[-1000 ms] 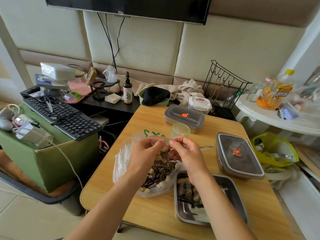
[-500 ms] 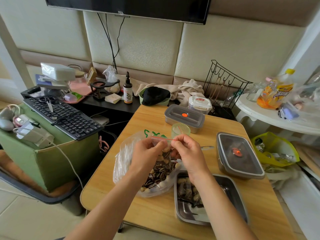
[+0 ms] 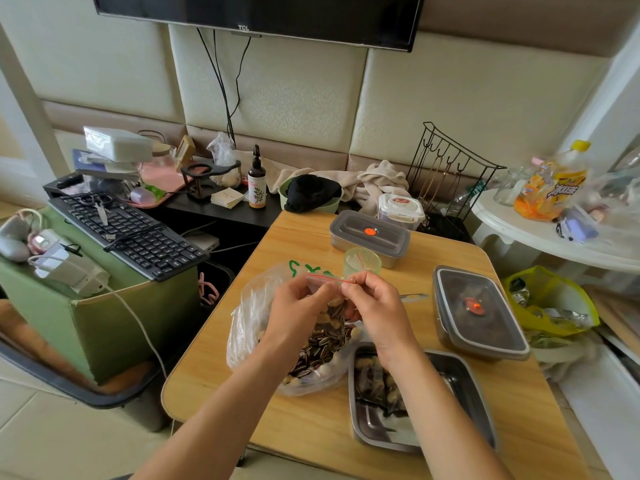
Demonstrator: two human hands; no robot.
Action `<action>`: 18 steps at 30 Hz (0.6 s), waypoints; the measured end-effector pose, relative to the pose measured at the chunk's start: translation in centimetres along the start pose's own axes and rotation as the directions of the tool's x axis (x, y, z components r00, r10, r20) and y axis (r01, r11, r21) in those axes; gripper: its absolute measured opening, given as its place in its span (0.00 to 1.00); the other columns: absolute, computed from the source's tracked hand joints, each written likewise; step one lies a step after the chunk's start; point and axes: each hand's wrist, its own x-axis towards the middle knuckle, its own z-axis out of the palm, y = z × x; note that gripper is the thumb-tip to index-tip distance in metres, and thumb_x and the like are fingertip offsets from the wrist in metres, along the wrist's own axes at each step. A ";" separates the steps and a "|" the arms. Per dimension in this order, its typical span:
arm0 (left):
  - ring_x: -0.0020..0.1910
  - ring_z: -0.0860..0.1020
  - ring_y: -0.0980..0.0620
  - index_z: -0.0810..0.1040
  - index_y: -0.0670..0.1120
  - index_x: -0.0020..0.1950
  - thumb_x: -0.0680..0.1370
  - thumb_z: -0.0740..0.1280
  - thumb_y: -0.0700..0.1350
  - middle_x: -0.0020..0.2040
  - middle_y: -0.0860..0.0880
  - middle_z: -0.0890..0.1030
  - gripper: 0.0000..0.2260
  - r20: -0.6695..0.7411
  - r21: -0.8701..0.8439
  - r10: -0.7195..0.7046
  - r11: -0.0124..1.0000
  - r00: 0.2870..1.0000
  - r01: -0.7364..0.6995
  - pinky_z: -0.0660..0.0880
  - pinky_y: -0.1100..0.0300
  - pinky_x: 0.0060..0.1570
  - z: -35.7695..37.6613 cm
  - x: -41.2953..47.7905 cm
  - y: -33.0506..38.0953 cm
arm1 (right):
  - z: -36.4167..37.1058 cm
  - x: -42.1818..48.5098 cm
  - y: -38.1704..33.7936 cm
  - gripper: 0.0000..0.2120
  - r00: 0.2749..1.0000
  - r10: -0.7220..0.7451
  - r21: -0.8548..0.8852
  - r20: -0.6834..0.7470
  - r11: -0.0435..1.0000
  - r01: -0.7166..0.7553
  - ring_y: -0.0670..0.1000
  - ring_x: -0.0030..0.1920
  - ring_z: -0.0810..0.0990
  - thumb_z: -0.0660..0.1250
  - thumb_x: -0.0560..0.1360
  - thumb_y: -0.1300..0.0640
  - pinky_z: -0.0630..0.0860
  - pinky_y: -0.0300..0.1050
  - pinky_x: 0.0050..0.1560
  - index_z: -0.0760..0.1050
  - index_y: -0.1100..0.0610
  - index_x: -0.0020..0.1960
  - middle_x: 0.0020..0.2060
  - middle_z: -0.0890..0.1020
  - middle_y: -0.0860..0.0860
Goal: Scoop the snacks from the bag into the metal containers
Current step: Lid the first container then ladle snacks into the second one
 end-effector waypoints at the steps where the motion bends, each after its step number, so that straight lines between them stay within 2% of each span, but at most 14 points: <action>1: 0.47 0.86 0.41 0.86 0.46 0.50 0.80 0.72 0.46 0.46 0.42 0.86 0.05 0.001 -0.003 -0.001 1.000 1.000 0.001 0.83 0.39 0.52 0.0 0.0 0.0 | 0.0 0.0 0.0 0.05 1.000 -0.007 -0.002 -0.006 1.000 0.007 0.52 0.42 0.81 0.69 0.80 0.61 0.79 0.46 0.42 0.81 0.60 0.46 0.45 0.84 0.63; 4: 0.47 0.86 0.41 0.86 0.45 0.51 0.80 0.72 0.46 0.46 0.42 0.86 0.05 0.003 -0.021 -0.010 1.000 1.000 0.010 0.84 0.44 0.50 0.1 -0.1 0.2 | 0.1 0.1 0.0 0.05 0.999 -0.023 -0.010 -0.024 1.000 0.023 0.51 0.41 0.80 0.69 0.80 0.62 0.78 0.47 0.41 0.80 0.60 0.45 0.44 0.84 0.63; 7: 0.47 0.85 0.39 0.85 0.43 0.51 0.80 0.72 0.45 0.46 0.41 0.86 0.06 0.017 -0.058 -0.016 0.998 1.000 0.017 0.84 0.45 0.49 0.1 -0.2 0.3 | 0.2 0.2 0.1 0.05 1.000 -0.006 0.010 -0.024 1.000 0.006 0.53 0.40 0.79 0.69 0.80 0.61 0.77 0.47 0.41 0.80 0.61 0.46 0.44 0.84 0.63; 11: 0.41 0.85 0.45 0.85 0.41 0.51 0.80 0.70 0.42 0.45 0.39 0.86 0.06 -0.001 -0.078 0.000 0.997 1.000 0.000 0.84 0.56 0.39 0.1 -0.3 0.4 | 0.2 0.0 -0.2 0.06 0.999 0.040 0.043 0.014 0.998 -0.041 0.53 0.40 0.79 0.68 0.81 0.59 0.76 0.46 0.41 0.81 0.61 0.49 0.42 0.87 0.59; 13: 0.40 0.85 0.45 0.85 0.41 0.51 0.81 0.70 0.42 0.45 0.39 0.86 0.06 -0.006 -0.073 0.020 0.997 1.000 -0.020 0.84 0.55 0.38 0.1 -0.3 0.4 | 0.3 -0.1 -0.3 0.05 0.998 0.051 0.054 0.038 0.997 -0.053 0.54 0.42 0.79 0.68 0.81 0.58 0.76 0.47 0.42 0.82 0.58 0.49 0.41 0.87 0.56; 15: 0.45 0.85 0.41 0.85 0.42 0.51 0.81 0.71 0.44 0.45 0.40 0.86 0.06 -0.003 -0.047 0.033 0.998 0.999 -0.033 0.85 0.49 0.43 0.1 -0.2 0.2 | 0.3 -0.1 -0.3 0.05 0.998 0.043 0.053 0.037 0.998 -0.045 0.54 0.42 0.79 0.69 0.81 0.57 0.75 0.48 0.43 0.82 0.56 0.48 0.43 0.86 0.59; 18: 0.46 0.86 0.40 0.85 0.42 0.52 0.81 0.71 0.44 0.45 0.41 0.86 0.06 -0.001 -0.047 0.028 0.999 1.000 -0.028 0.85 0.51 0.43 0.1 -0.3 0.1 | 0.3 -0.1 -0.2 0.06 1.000 0.019 0.030 0.017 0.999 -0.019 0.54 0.42 0.79 0.69 0.81 0.57 0.76 0.49 0.43 0.82 0.55 0.47 0.45 0.85 0.61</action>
